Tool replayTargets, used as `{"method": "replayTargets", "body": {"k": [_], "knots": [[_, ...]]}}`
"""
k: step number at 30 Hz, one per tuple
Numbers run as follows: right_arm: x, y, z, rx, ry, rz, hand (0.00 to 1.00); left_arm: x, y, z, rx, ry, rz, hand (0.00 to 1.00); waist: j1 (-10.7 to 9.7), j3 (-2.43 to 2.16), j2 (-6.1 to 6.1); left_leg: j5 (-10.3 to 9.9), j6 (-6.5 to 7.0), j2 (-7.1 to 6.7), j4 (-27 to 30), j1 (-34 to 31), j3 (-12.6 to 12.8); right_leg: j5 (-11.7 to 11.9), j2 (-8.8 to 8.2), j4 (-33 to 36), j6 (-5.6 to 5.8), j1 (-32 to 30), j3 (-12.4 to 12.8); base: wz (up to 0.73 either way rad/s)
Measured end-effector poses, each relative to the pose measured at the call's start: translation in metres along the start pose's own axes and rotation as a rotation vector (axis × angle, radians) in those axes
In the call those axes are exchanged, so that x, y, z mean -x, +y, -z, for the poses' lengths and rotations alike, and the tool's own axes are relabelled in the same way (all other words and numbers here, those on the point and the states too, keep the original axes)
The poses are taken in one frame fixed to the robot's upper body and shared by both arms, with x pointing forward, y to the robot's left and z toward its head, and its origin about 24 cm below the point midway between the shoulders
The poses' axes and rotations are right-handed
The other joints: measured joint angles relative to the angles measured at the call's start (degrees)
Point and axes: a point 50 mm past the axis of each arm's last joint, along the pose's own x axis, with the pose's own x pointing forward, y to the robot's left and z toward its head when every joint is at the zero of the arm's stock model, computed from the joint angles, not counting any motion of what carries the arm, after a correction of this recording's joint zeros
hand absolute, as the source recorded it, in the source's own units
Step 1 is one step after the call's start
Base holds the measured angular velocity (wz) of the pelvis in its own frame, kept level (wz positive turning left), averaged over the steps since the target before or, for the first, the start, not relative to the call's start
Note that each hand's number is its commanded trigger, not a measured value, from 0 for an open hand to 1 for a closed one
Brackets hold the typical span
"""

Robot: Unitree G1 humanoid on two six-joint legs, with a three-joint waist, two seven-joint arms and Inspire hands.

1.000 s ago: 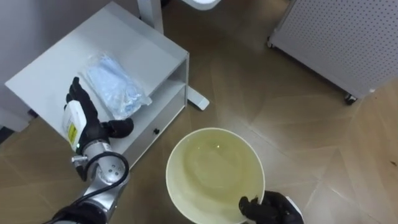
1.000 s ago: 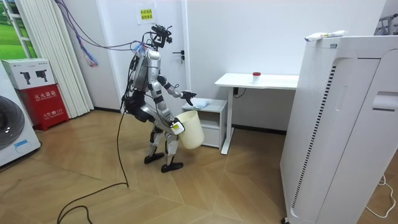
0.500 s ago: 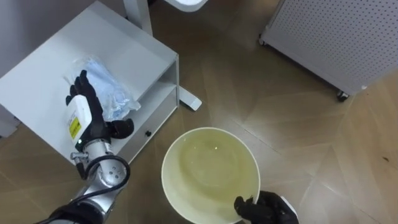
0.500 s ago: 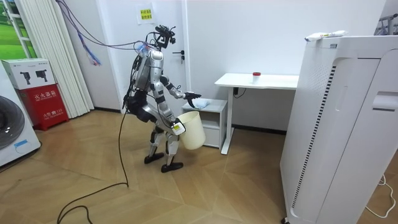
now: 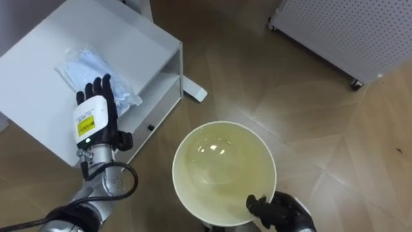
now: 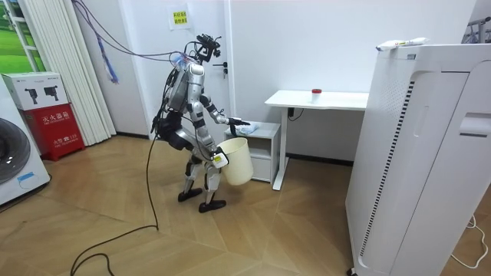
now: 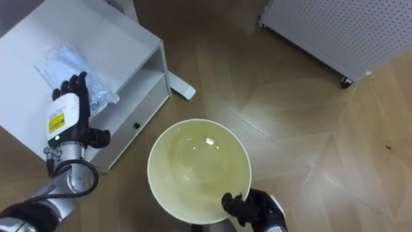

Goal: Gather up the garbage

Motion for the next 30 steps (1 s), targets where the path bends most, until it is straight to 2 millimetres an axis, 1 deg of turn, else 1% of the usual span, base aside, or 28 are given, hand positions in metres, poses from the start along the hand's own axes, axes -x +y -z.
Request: {"method": "replayTargets", "body": {"k": [2, 4, 14, 21, 25, 26, 27, 30], "knots": [[0.0, -0.002, -0.002, 0.005, 0.003, -0.002, 1.0, -0.005, 0.006, -0.001, -0.02, -0.014, -0.024, 1.0, 0.2, 0.0, 0.0, 0.0, -0.03, -0.01, -0.3, 0.2, 0.0, -0.1, -0.11, 0.0, -0.06, 0.0, 0.0, 0.02], [-0.001, 0.0, -0.003, 0.007, 0.001, -0.007, 1.0, -0.009, 0.012, 0.004, -0.048, -0.008, -0.029, 1.0, 0.3, -0.01, 0.0, 0.0, -0.08, 0.02, -0.4, 0.5, 0.3, -0.1, -0.04, 0.1, -0.08, 0.0, 0.3, -0.02], [-0.002, 0.005, -0.003, 0.0, 0.025, 0.0, 1.0, -0.01, 0.012, 0.011, -0.092, 0.019, 0.023, 1.0, 1.0, -0.07, 0.02, 0.1, -0.19, 0.02, -0.7, 1.7, 0.7, -0.1, -0.12, 0.0, -0.15, 1.2, 0.4, 0.0], [-0.003, 0.01, 0.003, -0.013, 0.044, 0.011, 1.0, -0.009, 0.008, 0.012, -0.182, -0.015, 0.072, 1.0, 1.3, -0.14, -0.02, 0.5, -0.44, 0.0, -1.9, 3.1, 0.6, 0.0, -0.06, -1.0, -0.23, 2.7, 0.2, 0.01], [-0.004, 0.011, 0.005, -0.012, 0.054, 0.031, 1.0, -0.006, 0.005, 0.014, -0.175, -0.005, 0.085, 1.0, 1.3, -0.16, -0.02, 0.6, -0.38, -0.26, -2.4, 4.2, 0.5, 0.0, -0.14, -1.4, -0.24, 3.6, 0.0, 0.01], [-0.004, 0.011, 0.005, -0.011, 0.058, 0.033, 1.0, -0.004, 0.004, 0.014, -0.175, -0.002, 0.089, 1.0, 1.3, -0.16, -0.01, 0.7, -0.41, -0.38, -2.5, 4.4, 0.5, 0.0, -0.17, -1.6, -0.24, 3.9, 0.0, 0.0], [-0.004, 0.01, 0.006, -0.009, 0.065, 0.04, 1.0, -0.002, 0.001, 0.015, -0.173, 0.001, 0.097, 1.0, 1.4, -0.15, 0.03, 0.9, -0.55, -0.83, -3.1, 5.0, 0.3, 0.0, -0.38, -1.8, -0.22, 4.4, -0.1, 0.08], [-0.004, 0.006, 0.01, -0.001, 0.095, 0.07, 1.0, 0.009, -0.01, 0.018, -0.165, 0.012, 0.134, 1.0, 1.7, -0.15, 0.01, 1.5, -0.31, -0.96, -5.2, 7.4, 0.7, 0.2, -0.58, -3.3, 0.04, 6.5, 0.0, 0.06]]}}
